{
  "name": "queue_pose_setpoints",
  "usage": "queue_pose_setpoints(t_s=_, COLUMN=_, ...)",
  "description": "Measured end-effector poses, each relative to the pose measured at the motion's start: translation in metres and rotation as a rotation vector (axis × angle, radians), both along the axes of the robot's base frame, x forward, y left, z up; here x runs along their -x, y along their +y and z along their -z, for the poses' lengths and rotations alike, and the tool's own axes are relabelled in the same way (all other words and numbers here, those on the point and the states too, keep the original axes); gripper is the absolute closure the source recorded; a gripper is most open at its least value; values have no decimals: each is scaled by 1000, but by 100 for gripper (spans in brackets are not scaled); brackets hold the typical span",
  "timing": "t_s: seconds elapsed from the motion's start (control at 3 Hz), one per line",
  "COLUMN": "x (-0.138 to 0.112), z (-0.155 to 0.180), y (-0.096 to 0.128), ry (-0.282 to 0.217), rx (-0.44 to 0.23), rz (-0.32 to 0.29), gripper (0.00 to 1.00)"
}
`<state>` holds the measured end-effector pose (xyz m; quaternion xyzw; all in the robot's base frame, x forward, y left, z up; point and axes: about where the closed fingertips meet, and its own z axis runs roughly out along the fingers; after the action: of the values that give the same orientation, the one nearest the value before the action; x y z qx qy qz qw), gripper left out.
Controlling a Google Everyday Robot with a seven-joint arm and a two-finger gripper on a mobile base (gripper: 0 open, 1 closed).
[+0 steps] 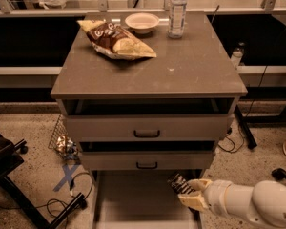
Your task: Place rxbar chocolate into bottom drawer
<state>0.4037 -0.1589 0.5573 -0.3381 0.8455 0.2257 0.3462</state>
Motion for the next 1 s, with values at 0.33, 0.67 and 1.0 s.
queue_pose_setpoints(t_s=0.33, x=-4, z=44, y=27, ry=25, rx=28, rz=-15, gripper=100)
queue_pose_setpoints(t_s=0.67, x=-4, z=43, y=27, ry=25, rx=27, rz=-14, gripper=100)
queue_pose_setpoints(t_s=1.0, x=-19, z=73, y=27, ry=43, rx=60, rz=2, gripper=100)
